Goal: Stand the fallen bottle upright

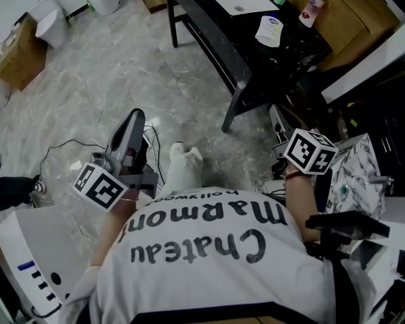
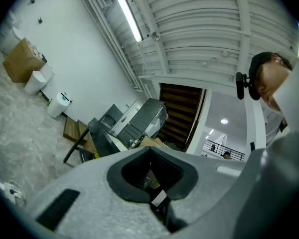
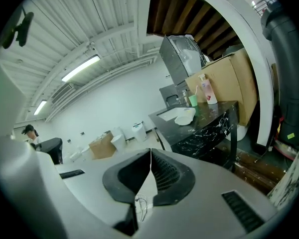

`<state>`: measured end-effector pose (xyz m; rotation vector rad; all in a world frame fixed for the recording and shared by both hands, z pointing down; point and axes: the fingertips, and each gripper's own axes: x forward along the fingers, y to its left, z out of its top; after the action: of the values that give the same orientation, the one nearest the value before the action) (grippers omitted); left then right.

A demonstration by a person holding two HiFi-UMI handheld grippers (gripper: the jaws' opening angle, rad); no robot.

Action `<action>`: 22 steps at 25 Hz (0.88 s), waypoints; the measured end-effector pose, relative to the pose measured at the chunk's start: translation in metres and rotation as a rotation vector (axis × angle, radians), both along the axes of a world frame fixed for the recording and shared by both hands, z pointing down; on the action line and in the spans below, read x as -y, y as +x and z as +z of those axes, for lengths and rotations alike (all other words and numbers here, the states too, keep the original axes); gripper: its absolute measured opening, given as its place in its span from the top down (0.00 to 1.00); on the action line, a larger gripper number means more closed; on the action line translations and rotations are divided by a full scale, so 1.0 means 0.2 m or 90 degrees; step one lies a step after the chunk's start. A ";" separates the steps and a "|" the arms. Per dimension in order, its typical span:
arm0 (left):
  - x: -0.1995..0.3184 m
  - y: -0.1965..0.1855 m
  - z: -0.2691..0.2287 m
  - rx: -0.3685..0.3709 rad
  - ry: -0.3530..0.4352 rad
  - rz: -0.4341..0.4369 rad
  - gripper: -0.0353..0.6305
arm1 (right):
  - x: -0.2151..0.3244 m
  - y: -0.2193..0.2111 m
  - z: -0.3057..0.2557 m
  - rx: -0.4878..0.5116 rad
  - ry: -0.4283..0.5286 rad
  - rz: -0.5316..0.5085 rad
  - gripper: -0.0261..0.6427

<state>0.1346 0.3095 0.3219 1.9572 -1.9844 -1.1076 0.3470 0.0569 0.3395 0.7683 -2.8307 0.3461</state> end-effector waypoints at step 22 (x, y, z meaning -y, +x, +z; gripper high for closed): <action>1.34 -1.07 -0.42 0.065 0.003 0.209 0.92 | 0.84 -0.59 -0.47 0.083 0.073 0.259 0.94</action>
<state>-0.0804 0.0411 0.2386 2.2774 -1.6208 -0.9485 0.2292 -0.1115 0.2453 1.3986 -2.8157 0.3010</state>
